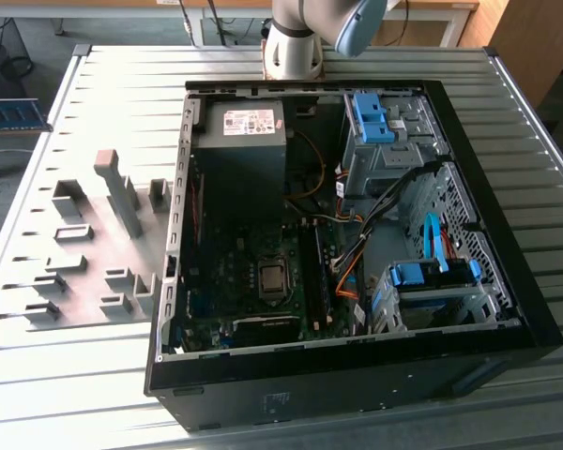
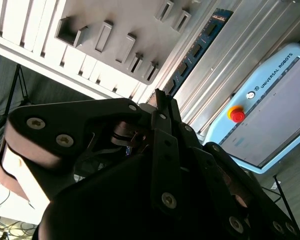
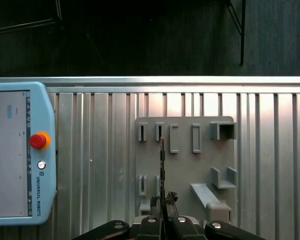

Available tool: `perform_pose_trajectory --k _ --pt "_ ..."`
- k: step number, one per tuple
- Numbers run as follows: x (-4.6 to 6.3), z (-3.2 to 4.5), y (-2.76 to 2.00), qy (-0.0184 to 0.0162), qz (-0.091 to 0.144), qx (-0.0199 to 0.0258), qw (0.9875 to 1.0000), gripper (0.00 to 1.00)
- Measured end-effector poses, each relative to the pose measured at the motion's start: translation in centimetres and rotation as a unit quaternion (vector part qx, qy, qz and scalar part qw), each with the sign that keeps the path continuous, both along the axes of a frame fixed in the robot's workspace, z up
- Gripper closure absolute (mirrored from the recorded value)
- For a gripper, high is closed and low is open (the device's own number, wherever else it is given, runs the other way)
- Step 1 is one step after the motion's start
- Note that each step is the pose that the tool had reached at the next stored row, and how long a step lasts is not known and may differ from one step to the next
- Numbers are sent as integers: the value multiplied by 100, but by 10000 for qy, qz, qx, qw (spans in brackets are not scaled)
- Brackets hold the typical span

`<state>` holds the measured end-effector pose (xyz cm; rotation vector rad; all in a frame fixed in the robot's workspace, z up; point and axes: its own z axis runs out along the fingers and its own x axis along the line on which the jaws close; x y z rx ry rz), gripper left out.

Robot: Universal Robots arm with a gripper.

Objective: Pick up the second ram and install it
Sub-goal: 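Pick up the second ram and move it above second insertion slot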

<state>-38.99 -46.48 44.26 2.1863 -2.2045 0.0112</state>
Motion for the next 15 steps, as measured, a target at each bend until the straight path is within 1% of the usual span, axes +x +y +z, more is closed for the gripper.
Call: perform_pose_trajectory --k 15 --pt "104 0 1 0 0 0 10000 86"
